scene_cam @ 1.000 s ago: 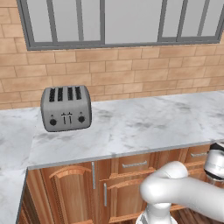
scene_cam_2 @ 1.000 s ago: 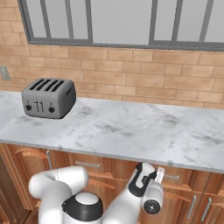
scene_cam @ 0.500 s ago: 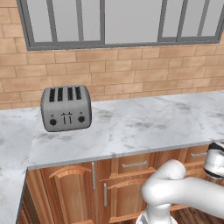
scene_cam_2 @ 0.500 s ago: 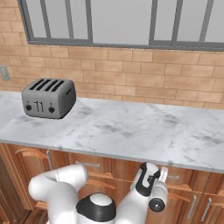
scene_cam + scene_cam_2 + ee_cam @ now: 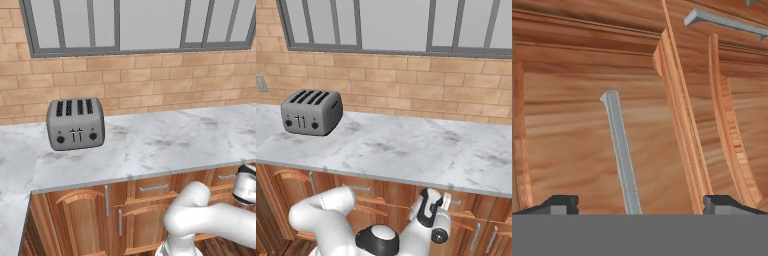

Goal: Take a straw from the drawer in front and place it inside the glass cup on the dining counter.

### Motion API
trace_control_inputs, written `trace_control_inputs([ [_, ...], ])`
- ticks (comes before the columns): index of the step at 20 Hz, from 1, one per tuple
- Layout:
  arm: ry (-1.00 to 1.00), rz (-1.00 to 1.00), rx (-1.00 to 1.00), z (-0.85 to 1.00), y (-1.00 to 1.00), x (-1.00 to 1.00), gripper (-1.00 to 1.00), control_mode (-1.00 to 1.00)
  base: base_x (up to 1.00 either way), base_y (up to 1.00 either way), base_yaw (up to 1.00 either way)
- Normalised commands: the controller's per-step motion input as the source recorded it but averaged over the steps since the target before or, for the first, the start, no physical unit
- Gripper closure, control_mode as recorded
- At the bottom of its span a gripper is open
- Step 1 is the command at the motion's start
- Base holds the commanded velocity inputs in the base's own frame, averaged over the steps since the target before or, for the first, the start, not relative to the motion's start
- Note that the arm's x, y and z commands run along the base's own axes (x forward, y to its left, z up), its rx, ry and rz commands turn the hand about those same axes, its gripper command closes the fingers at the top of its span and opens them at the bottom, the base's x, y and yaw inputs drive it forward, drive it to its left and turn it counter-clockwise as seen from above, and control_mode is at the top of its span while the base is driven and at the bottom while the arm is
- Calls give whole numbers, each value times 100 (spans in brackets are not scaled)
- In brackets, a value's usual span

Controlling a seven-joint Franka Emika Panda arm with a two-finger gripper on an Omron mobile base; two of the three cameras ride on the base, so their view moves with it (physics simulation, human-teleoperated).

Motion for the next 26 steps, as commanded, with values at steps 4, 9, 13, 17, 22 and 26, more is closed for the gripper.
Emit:
trace_control_inputs([
  [4, -2, 0, 0, -17, -12, 12, -100, -100, 0, 0, 0],
  [9, -1, 0, 0, -16, -12, 15, -100, -100, 0, 0, 0],
  [13, 0, 0, 0, -16, -10, 18, -100, -100, 0, 0, 0],
  [17, 0, 0, 0, -11, -11, 16, -100, -100, 0, 0, 0],
  [22, 0, 0, 0, -8, -12, 17, -100, -100, 0, 0, 0],
  [26, 0, 0, 0, -11, -12, 18, -100, -100, 0, 0, 0],
])
